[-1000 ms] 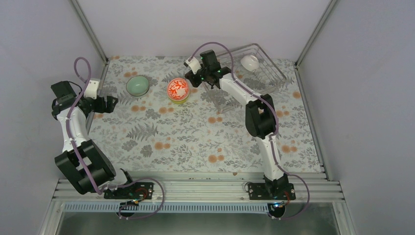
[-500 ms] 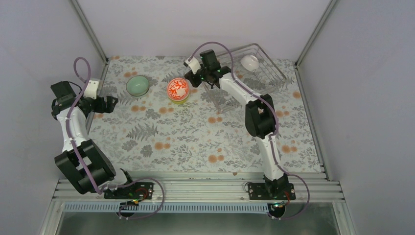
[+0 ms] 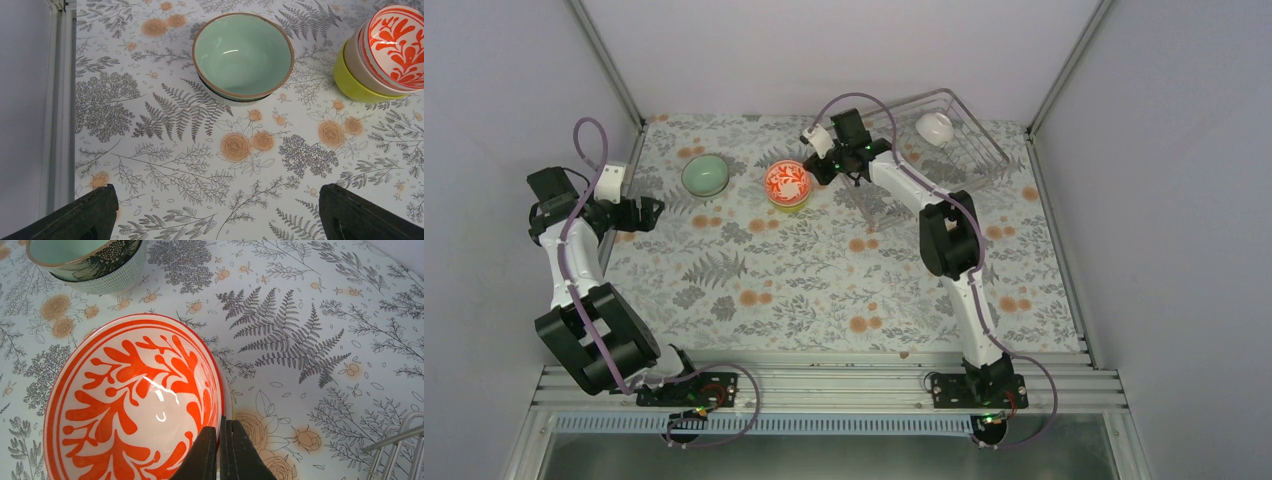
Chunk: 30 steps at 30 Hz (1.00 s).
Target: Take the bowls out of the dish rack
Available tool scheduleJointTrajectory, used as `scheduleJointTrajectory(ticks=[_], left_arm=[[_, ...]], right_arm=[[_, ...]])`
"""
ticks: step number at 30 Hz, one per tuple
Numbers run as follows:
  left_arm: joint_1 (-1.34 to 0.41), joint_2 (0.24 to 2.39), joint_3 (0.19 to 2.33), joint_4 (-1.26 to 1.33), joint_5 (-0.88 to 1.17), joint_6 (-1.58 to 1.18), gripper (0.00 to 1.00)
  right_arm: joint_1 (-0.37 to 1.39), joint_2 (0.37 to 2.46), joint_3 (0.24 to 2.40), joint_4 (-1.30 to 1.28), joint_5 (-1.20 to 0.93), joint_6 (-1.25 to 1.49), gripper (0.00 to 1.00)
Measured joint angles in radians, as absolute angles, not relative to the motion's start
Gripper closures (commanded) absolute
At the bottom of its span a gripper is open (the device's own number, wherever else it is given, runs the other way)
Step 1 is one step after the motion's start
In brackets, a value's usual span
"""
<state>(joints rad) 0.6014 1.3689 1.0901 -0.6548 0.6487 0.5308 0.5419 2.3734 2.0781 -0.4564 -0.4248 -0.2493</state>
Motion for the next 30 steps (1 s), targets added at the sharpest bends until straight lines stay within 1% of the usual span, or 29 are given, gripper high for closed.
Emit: scheduleJointTrajectory(ticks=[6, 7, 8, 9, 10, 11, 14, 18, 20, 21, 26, 30], left_arm=[[0.604, 1.369, 1.09, -0.655, 0.649, 0.531, 0.0], [0.604, 1.369, 1.09, -0.655, 0.65, 0.531, 0.0], [0.604, 1.369, 1.09, -0.655, 0.652, 0.531, 0.0], [0.604, 1.369, 1.09, -0.655, 0.655, 0.531, 0.0], [0.604, 1.369, 1.09, -0.655, 0.657, 0.532, 0.0], [0.604, 1.369, 1.09, -0.655, 0.661, 0.532, 0.0], [0.604, 1.369, 1.09, -0.656, 0.669, 0.531, 0.0], [0.604, 1.369, 1.09, -0.656, 0.682, 0.528, 0.0], [0.604, 1.369, 1.091, -0.652, 0.682, 0.516, 0.0], [0.6, 1.369, 1.092, -0.648, 0.678, 0.508, 0.0], [0.54, 1.367, 1.119, -0.614, 0.608, 0.458, 0.0], [0.451, 1.364, 1.167, -0.593, 0.543, 0.422, 0.0]], right_arm=[[0.542, 2.378, 2.088, -0.464, -0.426, -0.25, 0.97], [0.542, 2.378, 2.09, -0.466, -0.426, -0.25, 0.94], [0.542, 2.378, 2.094, -0.471, -0.425, -0.25, 0.82], [0.542, 2.376, 2.096, -0.473, -0.422, -0.25, 0.63], [0.542, 2.371, 2.097, -0.476, -0.413, -0.252, 0.52], [0.542, 2.363, 2.097, -0.48, -0.401, -0.252, 0.45], [0.54, 2.317, 2.097, -0.497, -0.335, -0.268, 0.34], [0.528, 2.214, 2.134, -0.54, -0.172, -0.318, 0.16], [0.507, 2.165, 2.167, -0.552, -0.079, -0.344, 0.02], [0.491, 2.142, 2.179, -0.554, -0.036, -0.356, 0.0], [0.358, 2.074, 2.203, -0.562, 0.143, -0.416, 0.0], [0.25, 2.09, 2.2, -0.613, 0.204, -0.466, 0.0]])
